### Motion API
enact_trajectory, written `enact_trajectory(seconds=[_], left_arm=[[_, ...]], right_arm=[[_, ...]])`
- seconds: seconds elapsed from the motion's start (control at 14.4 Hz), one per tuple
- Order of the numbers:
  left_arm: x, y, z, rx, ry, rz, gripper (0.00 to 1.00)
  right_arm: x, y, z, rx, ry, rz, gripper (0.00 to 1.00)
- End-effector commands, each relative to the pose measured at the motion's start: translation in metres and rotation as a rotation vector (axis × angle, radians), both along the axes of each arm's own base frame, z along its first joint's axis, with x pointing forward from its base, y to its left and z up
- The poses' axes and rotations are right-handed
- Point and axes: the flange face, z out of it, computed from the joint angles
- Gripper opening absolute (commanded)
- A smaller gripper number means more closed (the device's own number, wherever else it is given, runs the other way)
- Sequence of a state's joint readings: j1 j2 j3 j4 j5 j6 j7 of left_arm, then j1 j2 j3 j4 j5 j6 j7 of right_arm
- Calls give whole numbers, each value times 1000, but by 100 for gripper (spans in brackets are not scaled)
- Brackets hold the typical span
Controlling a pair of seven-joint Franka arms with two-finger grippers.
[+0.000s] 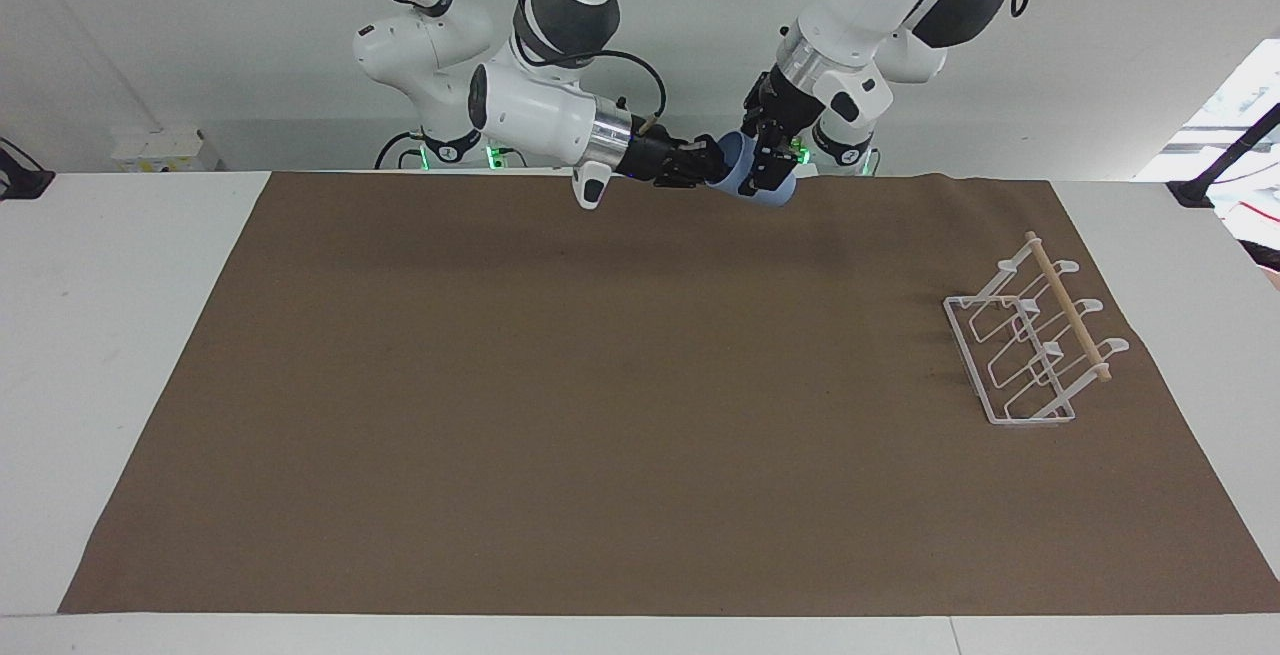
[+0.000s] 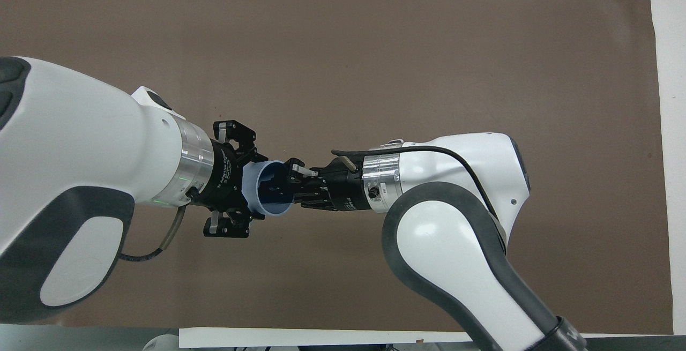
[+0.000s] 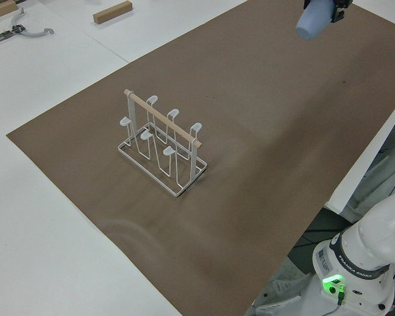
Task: Hang cup on cup holder
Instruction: 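Open the right gripper and withdraw it from the cup rim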
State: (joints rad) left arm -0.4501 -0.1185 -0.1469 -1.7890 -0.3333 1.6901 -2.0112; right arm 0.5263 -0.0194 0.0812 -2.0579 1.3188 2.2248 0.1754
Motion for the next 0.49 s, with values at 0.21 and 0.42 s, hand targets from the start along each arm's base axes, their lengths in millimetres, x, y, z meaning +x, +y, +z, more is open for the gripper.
enact_trajectory(seconds=[0.21, 0.42], left_arm=[[-16, 2, -4, 5, 36, -27, 0], [-14, 5, -4, 18, 37, -28, 0]], right_arm=[[7, -5, 15, 18, -16, -27, 100], [10, -25, 26, -23, -51, 16, 100]])
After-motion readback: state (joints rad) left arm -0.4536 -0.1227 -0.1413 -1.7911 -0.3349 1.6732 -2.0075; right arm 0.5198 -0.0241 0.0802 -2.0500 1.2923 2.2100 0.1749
